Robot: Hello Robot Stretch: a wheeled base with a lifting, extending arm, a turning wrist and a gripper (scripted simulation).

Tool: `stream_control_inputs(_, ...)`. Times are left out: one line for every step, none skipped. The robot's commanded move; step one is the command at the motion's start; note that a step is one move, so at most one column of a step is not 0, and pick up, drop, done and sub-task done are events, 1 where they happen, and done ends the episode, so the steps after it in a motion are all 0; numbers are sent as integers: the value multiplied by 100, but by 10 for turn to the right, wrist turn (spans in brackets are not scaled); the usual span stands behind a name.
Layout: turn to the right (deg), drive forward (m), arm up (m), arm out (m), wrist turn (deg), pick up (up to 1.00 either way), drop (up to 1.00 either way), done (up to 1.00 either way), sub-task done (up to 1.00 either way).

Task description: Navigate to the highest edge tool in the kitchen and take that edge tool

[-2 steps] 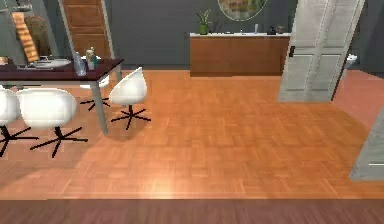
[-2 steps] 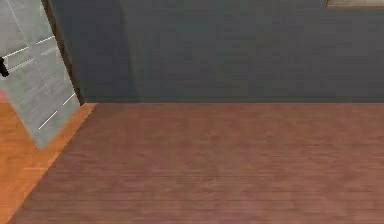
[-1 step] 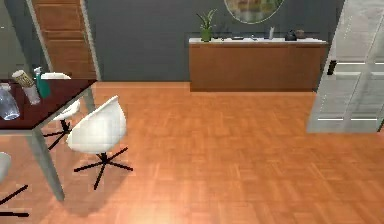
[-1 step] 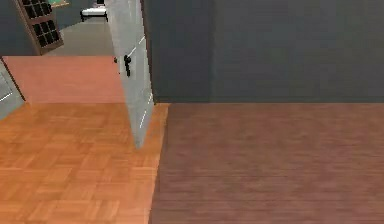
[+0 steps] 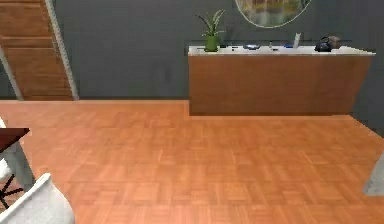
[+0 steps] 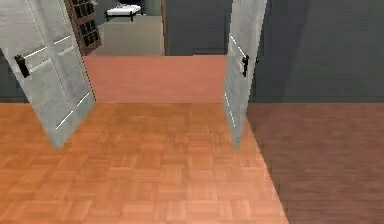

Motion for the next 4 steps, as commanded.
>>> stream_control_inputs(0,100,0,0,0,0,0,0,0)
stream_control_inputs(-450,0,0,0,0,0,0,0,0)
stream_control_inputs(-30,0,0,0,0,0,0,0,0)
stream_control_inputs(0,100,0,0,0,0,0,0,0)
